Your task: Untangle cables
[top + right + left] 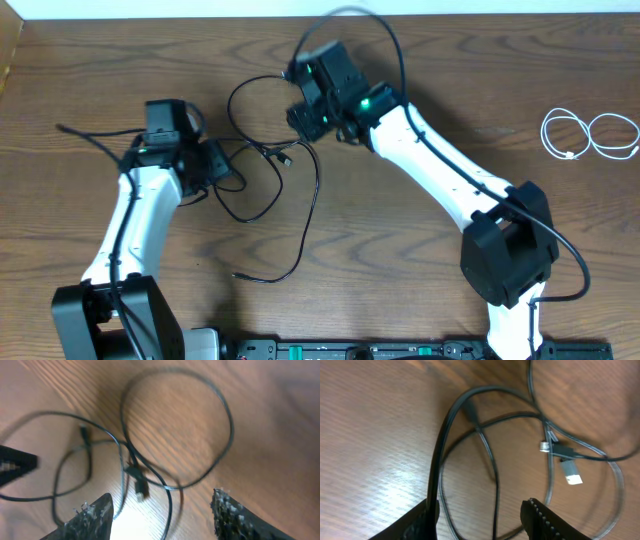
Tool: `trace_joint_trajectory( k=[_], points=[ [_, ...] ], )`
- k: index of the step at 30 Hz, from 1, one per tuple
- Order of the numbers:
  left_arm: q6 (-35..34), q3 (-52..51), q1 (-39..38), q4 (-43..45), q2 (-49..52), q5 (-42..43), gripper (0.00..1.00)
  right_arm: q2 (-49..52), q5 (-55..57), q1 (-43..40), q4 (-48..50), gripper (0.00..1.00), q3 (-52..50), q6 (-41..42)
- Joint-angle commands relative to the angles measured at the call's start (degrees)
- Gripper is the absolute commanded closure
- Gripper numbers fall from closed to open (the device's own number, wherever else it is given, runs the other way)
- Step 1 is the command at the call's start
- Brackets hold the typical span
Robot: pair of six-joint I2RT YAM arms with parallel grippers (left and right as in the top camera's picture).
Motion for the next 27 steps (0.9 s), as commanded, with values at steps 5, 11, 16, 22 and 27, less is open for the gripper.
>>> trace_joint_trajectory(
  k=[5,11,16,22,27],
  points=[
    [0.7,1.6,7.7,0.5,-0.4,19.6,0.32,0.7,-17.9,0.9,-0.5,0.30,1.5,-2.8],
    [0.8,1.6,8.2,1.1,-0.4,20.6,0.43,4.5,-24.9,2.9,1.9,0.21,1.5,-4.0],
    [0.7,1.0,8.0,1.2,-0.3,16.8,0.46,8.7,-29.4,3.1,3.1,0.21,1.5,-4.0],
    [0.7,-0.9,8.1,-3.6,0.5,4.5,0.31,12.5,-30.5,2.2,2.1,0.14,1.5,-3.5],
    [0.5,-0.9,8.3,-3.7,1.0,-8.0,0.12,15.1,-21.9,2.6,2.1,0.15,1.5,-3.0]
  ],
)
